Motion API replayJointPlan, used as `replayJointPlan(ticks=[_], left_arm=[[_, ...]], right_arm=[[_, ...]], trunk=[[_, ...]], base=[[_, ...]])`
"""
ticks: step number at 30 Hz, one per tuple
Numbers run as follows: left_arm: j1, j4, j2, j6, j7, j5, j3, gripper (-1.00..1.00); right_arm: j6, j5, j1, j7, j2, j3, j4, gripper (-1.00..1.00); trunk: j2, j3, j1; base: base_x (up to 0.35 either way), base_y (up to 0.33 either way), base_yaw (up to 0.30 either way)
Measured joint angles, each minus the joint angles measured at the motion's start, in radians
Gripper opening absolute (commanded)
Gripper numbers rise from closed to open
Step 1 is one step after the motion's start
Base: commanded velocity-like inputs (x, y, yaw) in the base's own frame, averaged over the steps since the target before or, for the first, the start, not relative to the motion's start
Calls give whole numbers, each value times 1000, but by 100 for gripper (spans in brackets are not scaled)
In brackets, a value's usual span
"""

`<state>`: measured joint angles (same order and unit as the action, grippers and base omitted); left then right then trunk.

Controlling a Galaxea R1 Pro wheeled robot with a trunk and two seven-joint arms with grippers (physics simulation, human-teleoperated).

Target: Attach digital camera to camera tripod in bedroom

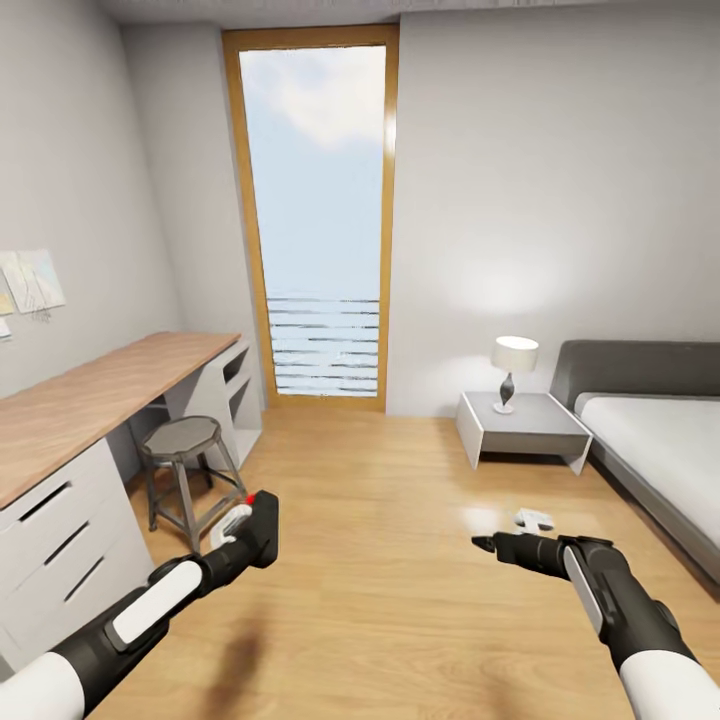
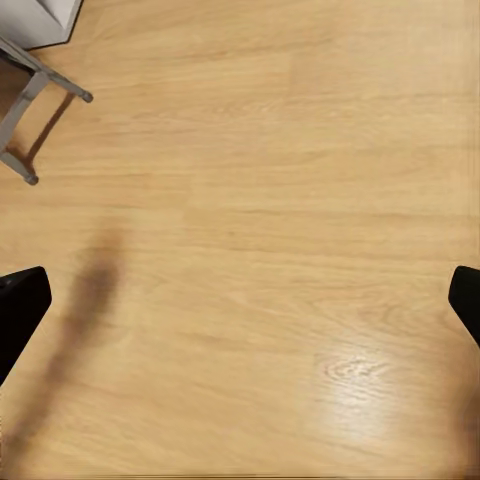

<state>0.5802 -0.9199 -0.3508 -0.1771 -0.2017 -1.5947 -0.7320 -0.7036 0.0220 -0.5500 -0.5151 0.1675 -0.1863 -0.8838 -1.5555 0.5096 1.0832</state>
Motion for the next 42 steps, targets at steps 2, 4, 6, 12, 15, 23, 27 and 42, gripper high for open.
replayJointPlan(ticks=[2, 4, 6, 12, 15, 23, 27, 42], left_arm=[[0, 5, 3, -2, -28, 19, 0, -100], [0, 12, 5, -4, -69, 36, 1, -100], [0, 19, 6, -5, -94, 42, -1, -100], [0, 107, 24, -6, -137, 50, -10, -100], [0, 223, 59, -6, -140, 50, -21, -100], [0, 545, 211, 5, -138, 53, -38, -100], [1, 672, 271, 12, -131, 58, -42, -100], [-1, 768, 330, 80, -121, 62, -43, -100]], right_arm=[[0, -1, 0, 4, -1, 0, 15, 100], [1, -3, 0, 8, 0, 2, 48, 100], [1, -10, 0, 10, 0, 2, 77, 100], [22, -92, 0, 28, 2, 17, 249, 100], [75, -156, 0, 34, 7, 22, 360, 100], [254, -222, 0, 50, 16, 26, 574, 100], [319, -230, 0, 74, 17, 27, 680, 100], [664, -204, 119, 152, 49, 21, 914, 100]], trunk=[[14, -6, -8], [28, -13, -15], [42, -19, -23], [84, -38, -46], [105, -47, -57], [161, -72, -88], [189, -85, -103], [294, -132, -161]], base=[[0, 0, 0], [0, 0, 0], [0, 0, 0], [0, 0, 0], [0, 0, 0], [0, 0, 0], [0, 0, 0], [0, 0, 0]])
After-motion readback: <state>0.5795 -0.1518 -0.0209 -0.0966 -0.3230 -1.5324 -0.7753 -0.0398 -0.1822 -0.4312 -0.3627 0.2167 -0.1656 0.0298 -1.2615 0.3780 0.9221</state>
